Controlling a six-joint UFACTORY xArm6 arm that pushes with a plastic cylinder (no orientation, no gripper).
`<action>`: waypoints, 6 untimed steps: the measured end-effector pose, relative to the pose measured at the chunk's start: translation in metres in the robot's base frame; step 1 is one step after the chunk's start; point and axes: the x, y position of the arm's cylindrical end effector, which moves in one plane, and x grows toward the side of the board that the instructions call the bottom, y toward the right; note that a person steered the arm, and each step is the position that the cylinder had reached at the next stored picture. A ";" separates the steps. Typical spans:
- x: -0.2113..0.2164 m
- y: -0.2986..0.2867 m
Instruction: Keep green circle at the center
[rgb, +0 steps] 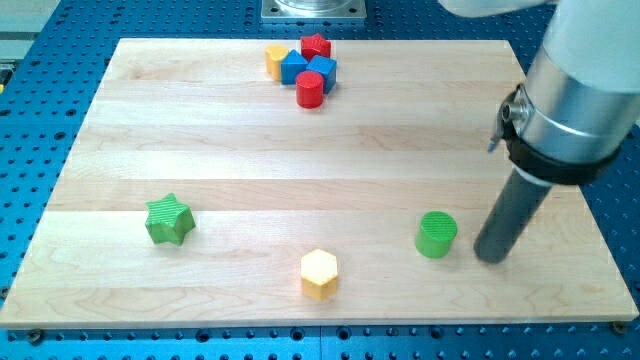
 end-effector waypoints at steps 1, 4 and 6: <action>0.042 -0.004; -0.104 -0.079; 0.040 -0.004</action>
